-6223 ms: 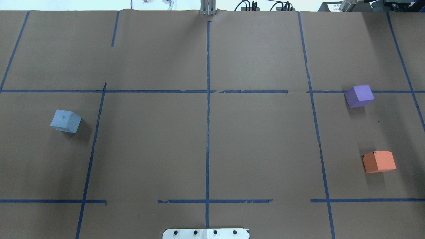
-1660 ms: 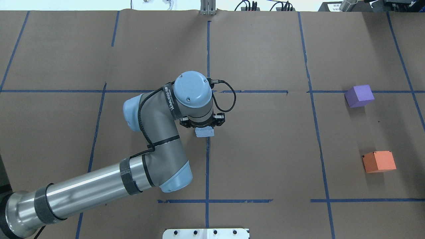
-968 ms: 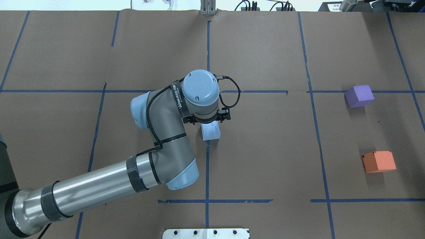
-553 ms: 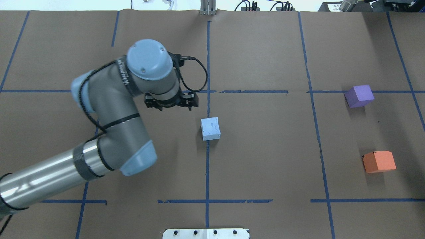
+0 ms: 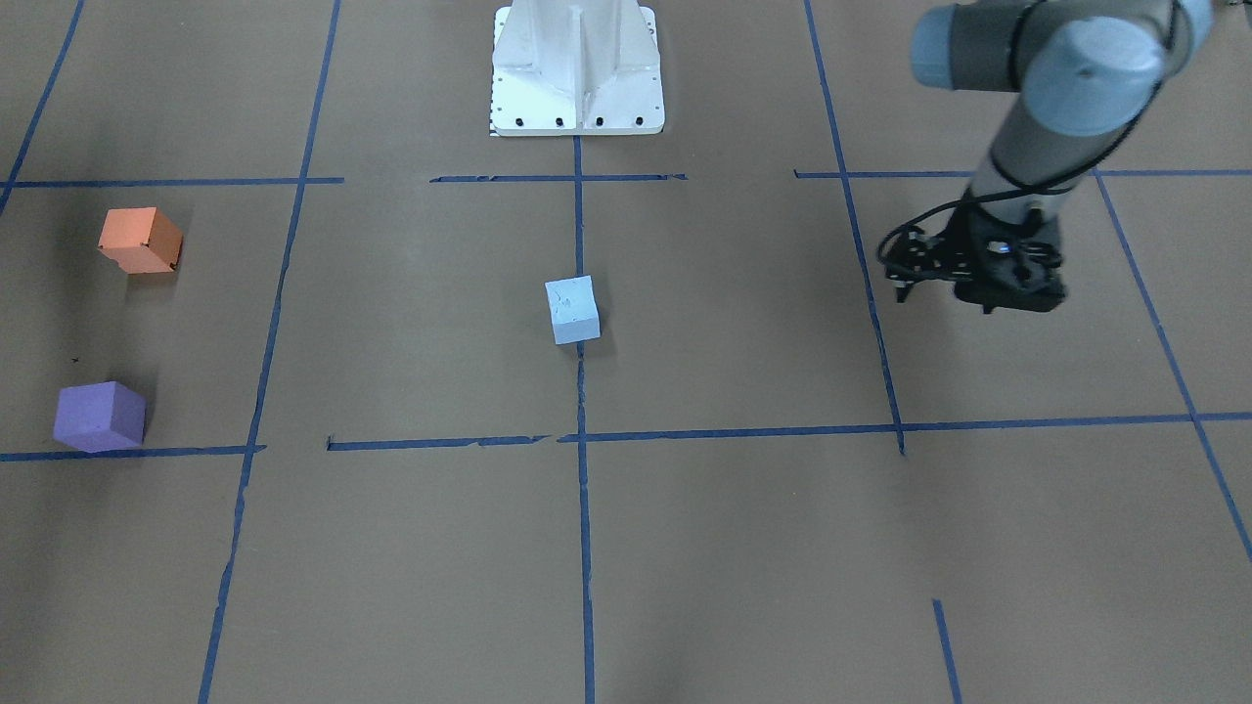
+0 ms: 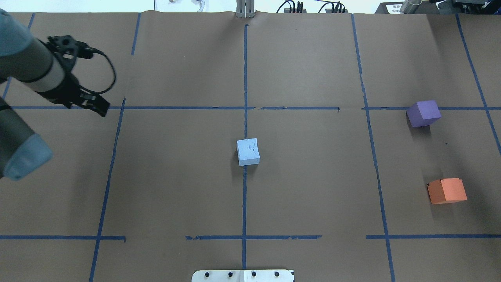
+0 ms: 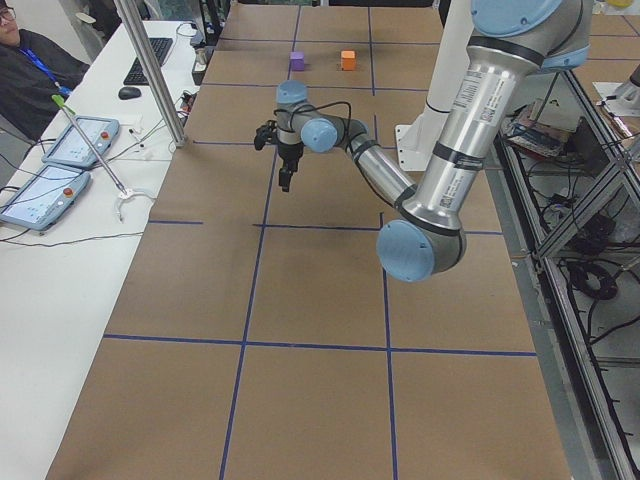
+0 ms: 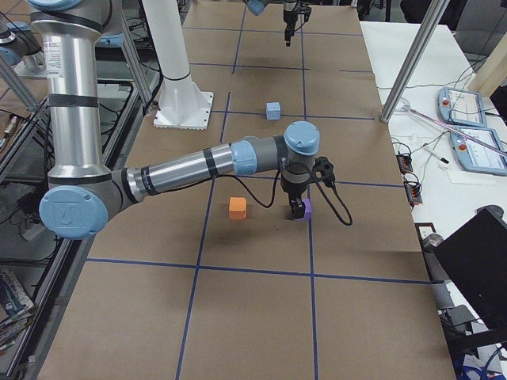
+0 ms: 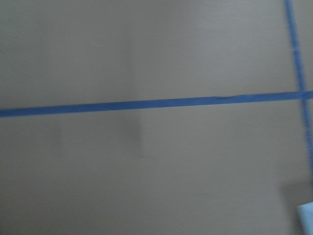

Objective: Place blue block between orange and purple blocks
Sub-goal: 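Move the right gripper over the light blue cube at the table center, then lower the right gripper, grasp the light blue cube and lift it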

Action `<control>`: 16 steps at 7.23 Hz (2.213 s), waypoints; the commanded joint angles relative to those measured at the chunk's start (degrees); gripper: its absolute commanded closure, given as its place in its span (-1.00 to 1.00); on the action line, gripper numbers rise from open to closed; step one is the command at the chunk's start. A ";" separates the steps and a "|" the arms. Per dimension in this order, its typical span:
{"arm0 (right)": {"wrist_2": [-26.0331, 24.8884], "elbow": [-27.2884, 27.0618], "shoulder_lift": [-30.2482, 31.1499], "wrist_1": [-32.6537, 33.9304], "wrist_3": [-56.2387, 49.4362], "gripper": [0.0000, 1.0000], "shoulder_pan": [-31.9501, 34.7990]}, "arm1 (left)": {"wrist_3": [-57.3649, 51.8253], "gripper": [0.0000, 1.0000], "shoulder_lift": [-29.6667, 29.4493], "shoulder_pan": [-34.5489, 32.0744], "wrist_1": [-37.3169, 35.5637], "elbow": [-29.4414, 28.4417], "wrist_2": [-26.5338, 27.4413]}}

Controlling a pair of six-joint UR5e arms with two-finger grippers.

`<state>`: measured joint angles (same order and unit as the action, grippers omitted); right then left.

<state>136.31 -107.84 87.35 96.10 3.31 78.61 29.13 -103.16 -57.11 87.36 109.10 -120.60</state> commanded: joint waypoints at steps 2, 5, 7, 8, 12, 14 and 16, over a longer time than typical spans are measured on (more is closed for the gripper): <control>-2.95 -3.07 -11.55 0.06 23.43 -0.99 -14.31 | -30.02 -1.00 15.15 -24.65 0.00 -4.57 -12.00; -12.36 -3.52 -23.34 0.41 42.96 -1.00 -31.18 | -36.95 -1.00 22.81 -35.15 -0.08 -5.31 -16.57; -19.55 -1.25 -29.75 0.41 51.41 -1.00 -39.99 | -33.89 -1.00 23.01 -35.26 0.09 -4.95 -18.00; -22.28 3.03 -34.31 0.32 54.93 -1.00 -43.24 | -33.52 -1.00 22.83 -35.26 0.09 -4.86 -18.00; -28.90 22.28 -45.87 -8.32 60.23 -1.00 -49.25 | -33.34 -1.00 22.57 -35.26 0.09 -4.51 -18.00; -30.38 26.44 -45.52 -10.93 60.24 -1.00 -51.18 | -32.65 -1.00 22.57 -35.26 0.09 -4.34 -18.00; -31.45 28.39 -45.96 -11.02 59.72 -1.00 -51.80 | -32.55 -1.00 22.57 -35.26 0.09 -4.34 -18.00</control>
<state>105.39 -80.59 41.58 85.31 63.35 27.22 -3.54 -80.59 -92.37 87.45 104.73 -138.60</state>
